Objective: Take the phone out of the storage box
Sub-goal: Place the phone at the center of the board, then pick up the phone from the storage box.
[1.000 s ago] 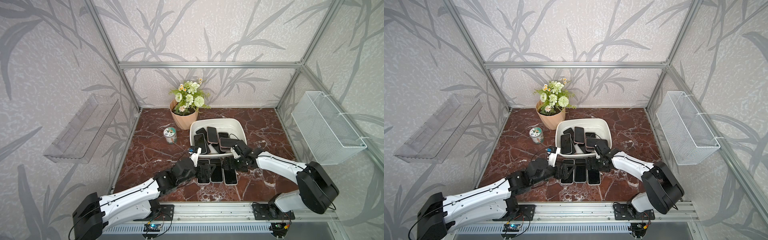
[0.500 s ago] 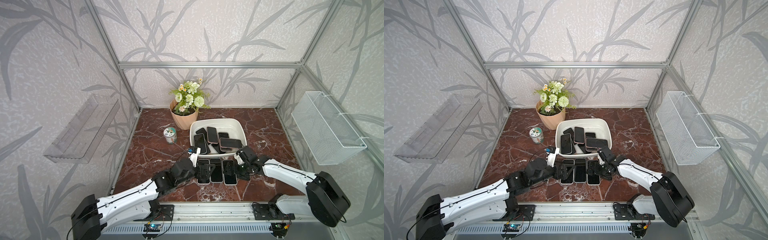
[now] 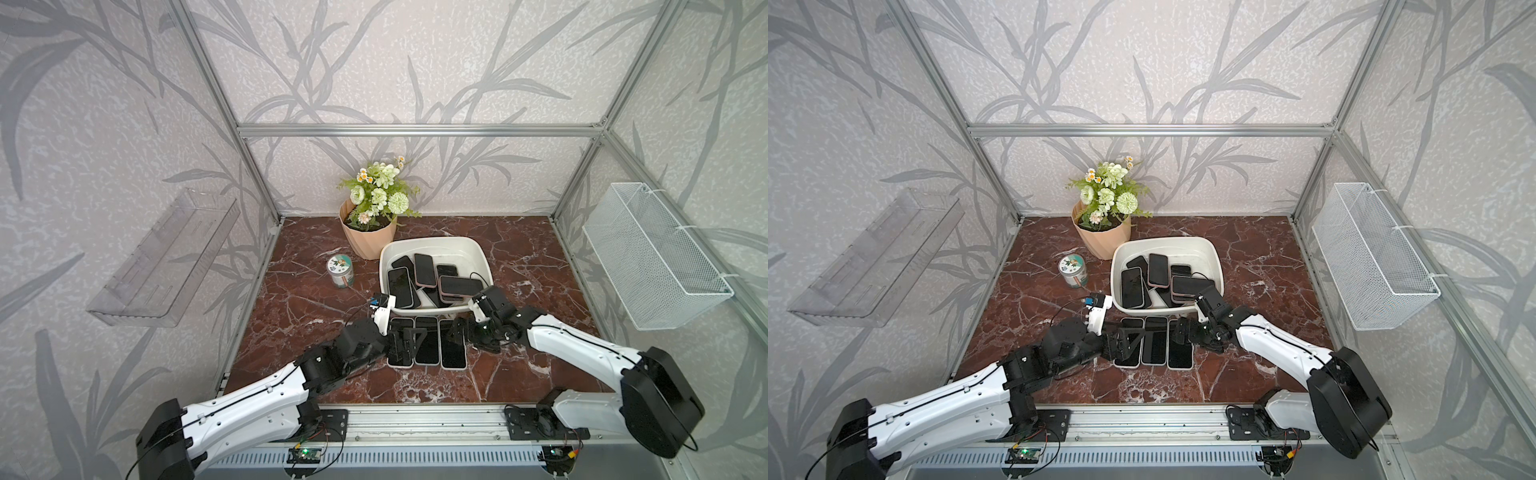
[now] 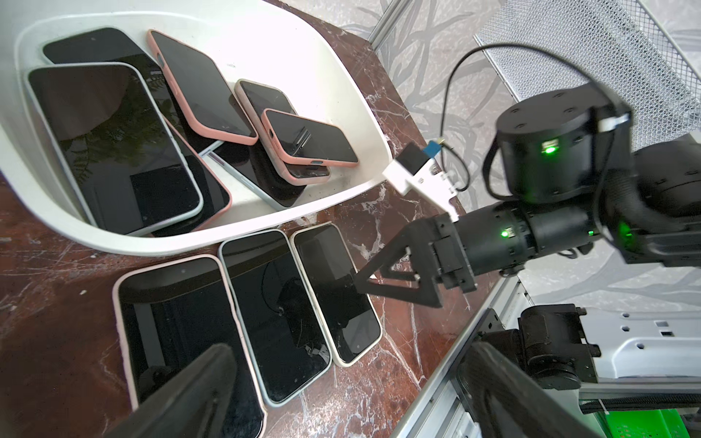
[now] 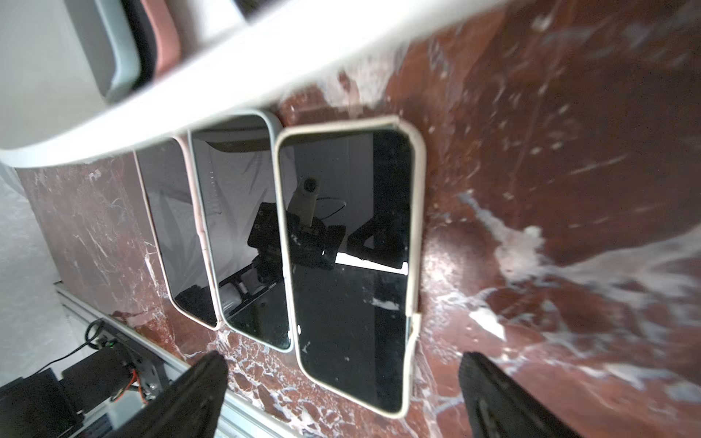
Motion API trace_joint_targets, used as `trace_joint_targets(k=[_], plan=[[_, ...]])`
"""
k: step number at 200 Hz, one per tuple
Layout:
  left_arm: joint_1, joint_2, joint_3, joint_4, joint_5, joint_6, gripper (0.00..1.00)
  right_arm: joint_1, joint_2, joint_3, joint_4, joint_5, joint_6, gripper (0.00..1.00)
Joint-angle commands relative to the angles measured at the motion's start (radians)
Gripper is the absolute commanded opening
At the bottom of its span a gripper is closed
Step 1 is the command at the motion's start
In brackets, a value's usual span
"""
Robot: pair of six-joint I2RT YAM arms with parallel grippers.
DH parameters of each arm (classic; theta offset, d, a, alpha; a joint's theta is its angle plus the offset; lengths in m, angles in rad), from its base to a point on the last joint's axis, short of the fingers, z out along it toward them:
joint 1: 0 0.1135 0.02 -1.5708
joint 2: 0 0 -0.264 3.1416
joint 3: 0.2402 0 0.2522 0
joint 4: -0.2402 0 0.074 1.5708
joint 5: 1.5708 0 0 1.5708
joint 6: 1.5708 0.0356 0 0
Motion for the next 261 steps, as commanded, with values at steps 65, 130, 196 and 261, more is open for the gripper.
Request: trace_joint_targets(k=[65, 130, 196, 261], plan=[[0.009, -0.072, 0.022, -0.120, -0.127, -0.014, 1.00, -0.077, 0.041, 0.354, -0.245, 0.117, -0.280, 0.99], [0.121, -0.136, 0.038, -0.244, -0.058, -0.053, 1.00, -0.137, 0.472, 0.778, -0.315, -0.035, -0.364, 0.99], [0.282, -0.133, -0.024, -0.219, 0.116, -0.074, 1.00, -0.144, 0.859, 1.157, -0.366, -0.122, -0.390, 0.99], [0.339, -0.135, -0.024, -0.255, 0.155, -0.019, 1.00, -0.144, 1.186, 1.578, -0.512, -0.105, -0.403, 0.99]])
